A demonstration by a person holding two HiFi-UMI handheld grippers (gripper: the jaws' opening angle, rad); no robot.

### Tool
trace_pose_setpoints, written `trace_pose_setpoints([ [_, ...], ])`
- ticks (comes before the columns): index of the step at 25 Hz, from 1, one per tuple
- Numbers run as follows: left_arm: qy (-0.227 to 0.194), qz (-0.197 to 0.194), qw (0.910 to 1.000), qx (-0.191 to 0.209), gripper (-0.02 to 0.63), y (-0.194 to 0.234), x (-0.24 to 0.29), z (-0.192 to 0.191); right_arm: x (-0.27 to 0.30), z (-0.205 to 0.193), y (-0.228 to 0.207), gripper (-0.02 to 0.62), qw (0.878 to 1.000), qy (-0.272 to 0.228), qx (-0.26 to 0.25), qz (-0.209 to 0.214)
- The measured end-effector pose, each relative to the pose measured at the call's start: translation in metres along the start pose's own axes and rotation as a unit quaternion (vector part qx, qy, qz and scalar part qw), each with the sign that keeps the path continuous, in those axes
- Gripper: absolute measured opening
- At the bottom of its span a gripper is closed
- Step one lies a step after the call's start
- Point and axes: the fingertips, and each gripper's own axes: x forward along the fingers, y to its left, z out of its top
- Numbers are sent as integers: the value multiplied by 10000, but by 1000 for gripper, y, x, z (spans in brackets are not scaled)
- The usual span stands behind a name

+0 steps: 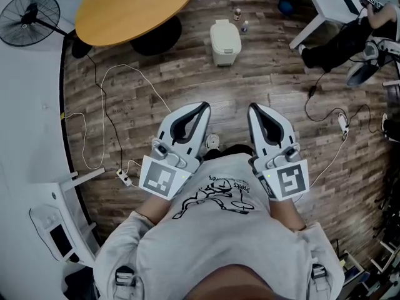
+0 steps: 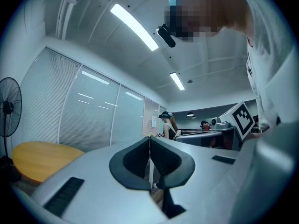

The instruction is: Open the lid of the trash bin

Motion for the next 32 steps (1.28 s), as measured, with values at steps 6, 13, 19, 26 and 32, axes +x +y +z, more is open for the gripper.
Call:
trace_pose_setpoints([
  [6, 98, -50, 9999, -111, 18, 15, 16, -11, 19, -3, -16, 5, 10000, 4, 79, -54],
  [13, 45, 39, 9999, -88, 19, 37, 55, -10, 48, -1, -51, 5, 9999, -78, 102, -22],
  [19, -22, 123, 9999, -17, 18, 56, 101, -9, 77, 2, -94, 5, 9998, -143, 100, 46],
  [26, -77, 113, 9999, 20, 18, 74, 176, -9, 111, 7, -166, 5, 9997, -203, 139, 34],
  [32, -444, 142, 9988, 163, 18, 91, 238, 9, 144, 14, -221, 5, 9997, -191, 110, 131],
])
